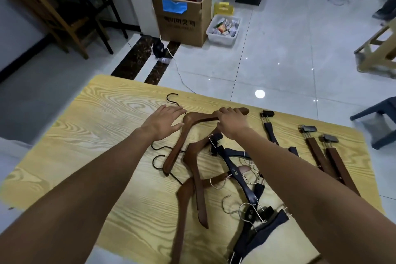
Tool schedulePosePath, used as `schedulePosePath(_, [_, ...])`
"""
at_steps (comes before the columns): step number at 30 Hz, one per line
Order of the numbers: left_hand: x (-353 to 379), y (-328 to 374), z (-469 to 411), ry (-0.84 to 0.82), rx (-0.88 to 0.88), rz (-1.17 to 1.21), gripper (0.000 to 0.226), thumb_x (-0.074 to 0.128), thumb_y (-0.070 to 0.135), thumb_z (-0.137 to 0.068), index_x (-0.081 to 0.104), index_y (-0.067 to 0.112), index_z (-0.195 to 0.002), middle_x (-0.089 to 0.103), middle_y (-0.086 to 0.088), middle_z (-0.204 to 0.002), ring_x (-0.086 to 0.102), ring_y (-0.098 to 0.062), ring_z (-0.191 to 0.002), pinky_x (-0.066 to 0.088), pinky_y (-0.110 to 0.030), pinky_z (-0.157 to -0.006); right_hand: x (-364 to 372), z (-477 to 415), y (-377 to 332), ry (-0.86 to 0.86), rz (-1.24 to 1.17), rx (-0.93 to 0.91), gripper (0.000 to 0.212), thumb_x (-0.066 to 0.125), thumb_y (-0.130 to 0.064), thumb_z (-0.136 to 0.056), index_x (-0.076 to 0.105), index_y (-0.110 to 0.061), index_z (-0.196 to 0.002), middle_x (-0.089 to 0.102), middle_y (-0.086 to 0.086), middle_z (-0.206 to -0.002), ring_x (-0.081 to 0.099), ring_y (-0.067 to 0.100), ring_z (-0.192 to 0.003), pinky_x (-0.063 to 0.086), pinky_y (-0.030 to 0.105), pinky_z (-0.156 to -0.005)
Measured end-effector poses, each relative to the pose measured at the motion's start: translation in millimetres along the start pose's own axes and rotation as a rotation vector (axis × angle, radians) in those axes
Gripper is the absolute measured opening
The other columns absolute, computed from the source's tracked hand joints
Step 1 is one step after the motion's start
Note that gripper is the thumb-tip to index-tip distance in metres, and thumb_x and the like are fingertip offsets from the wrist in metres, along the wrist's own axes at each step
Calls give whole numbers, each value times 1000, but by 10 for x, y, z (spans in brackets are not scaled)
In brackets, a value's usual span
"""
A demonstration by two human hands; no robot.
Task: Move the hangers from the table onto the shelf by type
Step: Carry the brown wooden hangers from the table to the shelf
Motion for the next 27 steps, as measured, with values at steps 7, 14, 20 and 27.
schedulePosePath(7, [308, -4, -256, -35, 8, 61, 53, 36, 45, -98, 24, 29, -147, 28, 7, -154, 22, -8, -142, 2, -30, -120, 265, -352, 126, -60, -13, 25, 44, 46, -18, -93, 40, -12, -137, 49, 11, -134, 44, 32, -125, 31, 41, -106])
schedulePosePath(14, [407, -2, -395, -64, -14, 94, 53, 37, 43, -98, 23, 29, -148, 26, 6, -155, 22, -10, -143, 2, -30, -120, 425, -638, 175, -114, -3, 29, 48, 43, -17, -95, 34, -12, -142, 43, 12, -141, 38, 32, -132, 23, 44, -112])
schedulePosePath(20, [412, -30, -415, -51, -31, 127, 53, 38, 42, -98, 25, 29, -148, 26, 7, -155, 22, -10, -143, 2, -30, -120, 523, -759, 174, -136, 54, 43, 53, 55, -14, -90, 36, -10, -140, 36, 14, -143, 32, 33, -134, 24, 44, -113])
schedulePosePath(27, [437, -86, -381, -40, -22, 131, 51, 38, 41, -98, 27, 30, -147, 26, 8, -155, 22, -8, -142, 2, -30, -120, 610, -907, 141, -107, 134, 49, 52, 56, -15, -91, 37, -10, -139, 34, 16, -144, 32, 34, -133, 28, 42, -110])
Point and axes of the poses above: each hand's wrist, its own z-axis away from the middle knuckle, its own x-axis out of the palm, y = z × x, the point moved 1 cm from there along -z, towards the middle knuckle
